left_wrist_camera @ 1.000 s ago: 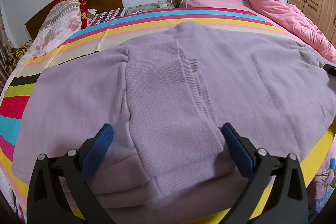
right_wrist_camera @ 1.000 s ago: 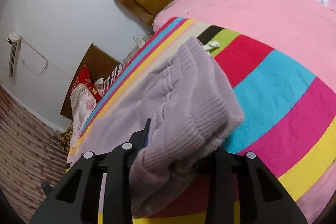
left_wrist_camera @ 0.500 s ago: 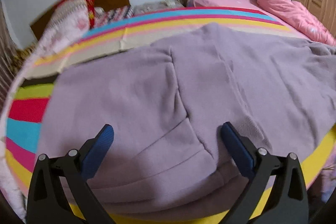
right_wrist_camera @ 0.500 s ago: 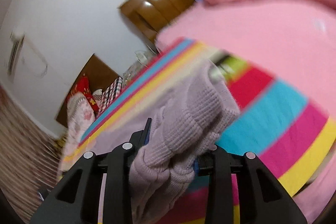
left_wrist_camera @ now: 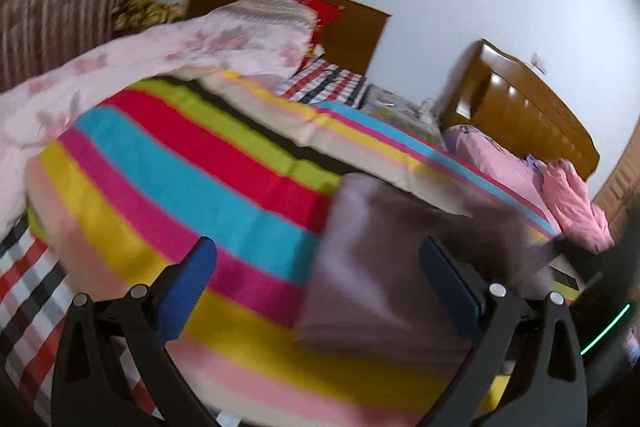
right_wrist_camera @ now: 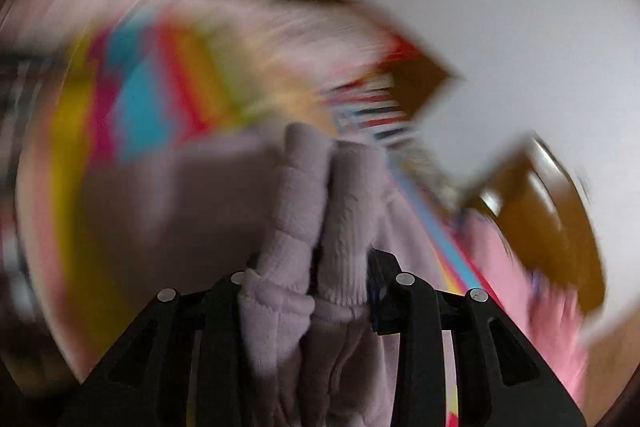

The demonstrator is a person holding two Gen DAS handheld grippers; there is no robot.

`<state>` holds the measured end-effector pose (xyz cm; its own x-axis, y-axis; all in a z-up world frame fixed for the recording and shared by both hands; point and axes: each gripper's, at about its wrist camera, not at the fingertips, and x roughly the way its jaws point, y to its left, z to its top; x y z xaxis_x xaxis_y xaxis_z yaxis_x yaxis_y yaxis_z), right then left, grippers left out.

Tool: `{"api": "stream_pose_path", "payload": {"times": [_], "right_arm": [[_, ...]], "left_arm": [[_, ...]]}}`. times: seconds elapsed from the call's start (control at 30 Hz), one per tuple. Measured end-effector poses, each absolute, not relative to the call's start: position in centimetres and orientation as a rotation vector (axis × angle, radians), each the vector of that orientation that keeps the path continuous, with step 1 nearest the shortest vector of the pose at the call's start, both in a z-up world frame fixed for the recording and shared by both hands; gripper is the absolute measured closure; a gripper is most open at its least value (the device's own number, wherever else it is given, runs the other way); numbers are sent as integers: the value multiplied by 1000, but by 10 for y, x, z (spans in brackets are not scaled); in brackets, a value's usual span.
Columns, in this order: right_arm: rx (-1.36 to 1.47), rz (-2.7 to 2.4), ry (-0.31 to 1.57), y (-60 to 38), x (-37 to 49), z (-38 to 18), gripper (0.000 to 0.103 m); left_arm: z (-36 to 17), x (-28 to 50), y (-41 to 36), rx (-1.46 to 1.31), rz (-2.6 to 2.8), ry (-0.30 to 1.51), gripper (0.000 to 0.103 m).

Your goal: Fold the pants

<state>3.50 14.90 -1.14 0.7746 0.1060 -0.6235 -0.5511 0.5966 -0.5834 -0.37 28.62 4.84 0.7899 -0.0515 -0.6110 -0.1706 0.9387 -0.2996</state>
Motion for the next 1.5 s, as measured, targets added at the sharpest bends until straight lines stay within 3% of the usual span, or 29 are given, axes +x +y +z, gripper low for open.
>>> {"api": "stream_pose_path", "payload": {"times": [0.03, 0.07, 0.2, 0.37, 0.5, 0.63, 0.67, 0.77, 0.97, 1.07, 1.13, 1.23, 1.5], "right_arm": [[-944, 421, 598, 165, 26, -39, 71], [-1047, 344, 479, 174, 10, -61, 70], [-960, 357, 436, 156, 10, -48, 72], [-965, 309, 326, 150, -6, -49, 72], [-911, 302, 305, 149, -5, -41, 72], [-938, 298, 302, 152, -4, -44, 70], [-971, 310, 321, 154, -5, -48, 67], [-974, 340, 339, 145, -10, -42, 41], [-659, 435, 414, 49, -39, 7, 40], [-445, 354, 440, -23, -54, 13, 31], [-283, 310, 489, -74, -60, 8, 18], [-175, 233, 579, -115, -61, -6, 17], [-213, 213, 623, -110, -57, -41, 18]], "left_arm": [[45, -10, 293, -369, 58, 670, 2], [42, -13, 298, -380, 37, 683, 2], [34, -11, 307, -473, -118, 703, 2], [17, 47, 281, -731, -555, 834, 2], [0, 99, 250, -734, -654, 1044, 2], [-9, 130, 235, -742, -700, 1109, 2], [-9, 136, 231, -722, -698, 1115, 2], [-15, 142, 224, -687, -658, 1144, 3], [-18, 135, 223, -632, -659, 1140, 2], [-20, 134, 220, -606, -642, 1155, 2], [-20, 132, 219, -591, -634, 1162, 2], [-20, 133, 218, -584, -628, 1169, 2], [-20, 127, 214, -571, -602, 1131, 1]]}}
